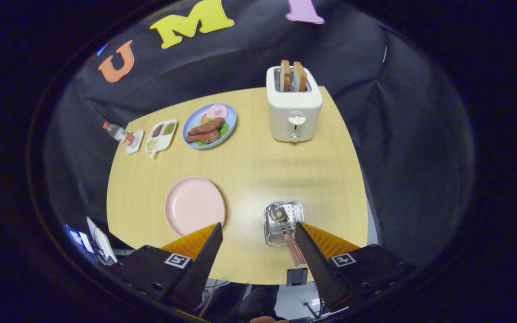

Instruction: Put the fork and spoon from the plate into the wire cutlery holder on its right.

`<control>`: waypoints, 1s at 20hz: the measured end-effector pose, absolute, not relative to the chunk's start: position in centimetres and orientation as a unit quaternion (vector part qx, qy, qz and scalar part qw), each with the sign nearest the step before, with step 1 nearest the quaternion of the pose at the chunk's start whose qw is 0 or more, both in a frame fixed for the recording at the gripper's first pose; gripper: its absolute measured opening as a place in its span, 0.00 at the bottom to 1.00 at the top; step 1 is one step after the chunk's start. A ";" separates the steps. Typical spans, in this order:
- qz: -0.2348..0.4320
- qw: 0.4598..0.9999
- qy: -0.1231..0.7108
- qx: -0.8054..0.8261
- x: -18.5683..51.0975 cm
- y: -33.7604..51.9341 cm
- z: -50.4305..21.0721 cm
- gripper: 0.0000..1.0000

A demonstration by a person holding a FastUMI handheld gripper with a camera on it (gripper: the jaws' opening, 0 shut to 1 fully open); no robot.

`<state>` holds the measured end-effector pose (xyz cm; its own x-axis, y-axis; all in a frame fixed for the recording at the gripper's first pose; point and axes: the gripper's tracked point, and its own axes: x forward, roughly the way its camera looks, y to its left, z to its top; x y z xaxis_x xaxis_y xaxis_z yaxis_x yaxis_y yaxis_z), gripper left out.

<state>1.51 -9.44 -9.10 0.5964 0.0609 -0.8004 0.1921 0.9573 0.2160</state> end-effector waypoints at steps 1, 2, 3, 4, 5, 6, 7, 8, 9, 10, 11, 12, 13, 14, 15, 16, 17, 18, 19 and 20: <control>-0.041 0.895 0.421 0.140 1.7 -9.6 -8.2 0.97; -0.045 0.911 0.389 0.133 2.1 -9.7 -7.0 0.97; -0.049 0.925 0.355 0.124 2.2 -9.9 -6.0 0.97; -0.055 0.939 0.320 0.116 2.4 -10.0 -4.7 0.97; -0.059 0.950 0.287 0.111 2.4 -9.9 -3.6 0.97; -0.063 0.959 0.255 0.111 2.6 -9.7 -2.4 0.97; -0.066 0.966 0.226 0.111 2.4 -9.4 -1.5 0.97; -0.072 0.971 0.199 0.110 2.3 -9.3 -0.6 0.97; -0.077 0.976 0.173 0.110 2.4 -9.3 -0.1 0.97; -0.083 0.979 0.146 0.112 2.4 -9.4 0.5 0.97; -0.092 0.982 0.118 0.116 2.3 -9.6 0.7 0.97; -0.101 0.983 0.094 0.119 2.2 -9.7 1.1 0.97; -0.111 0.983 0.080 0.120 1.9 -9.8 1.6 0.97; -0.121 0.983 0.065 0.124 1.7 -10.0 2.1 0.97; -0.127 0.982 0.052 0.127 1.3 -9.9 2.6 0.97; -0.132 0.983 0.035 0.125 1.0 -9.9 3.2 0.96; -0.143 0.982 0.016 0.120 0.7 -10.1 3.7 0.96; -0.150 0.982 0.001 0.111 0.4 -10.2 4.2 0.97; -0.160 0.981 -0.013 0.107 0.1 -10.3 4.6 0.96; -0.170 0.979 -0.023 0.106 -0.2 -10.4 4.9 0.97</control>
<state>-0.17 -10.42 4.93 0.9413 -0.3375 0.0100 0.3276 0.9199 0.2154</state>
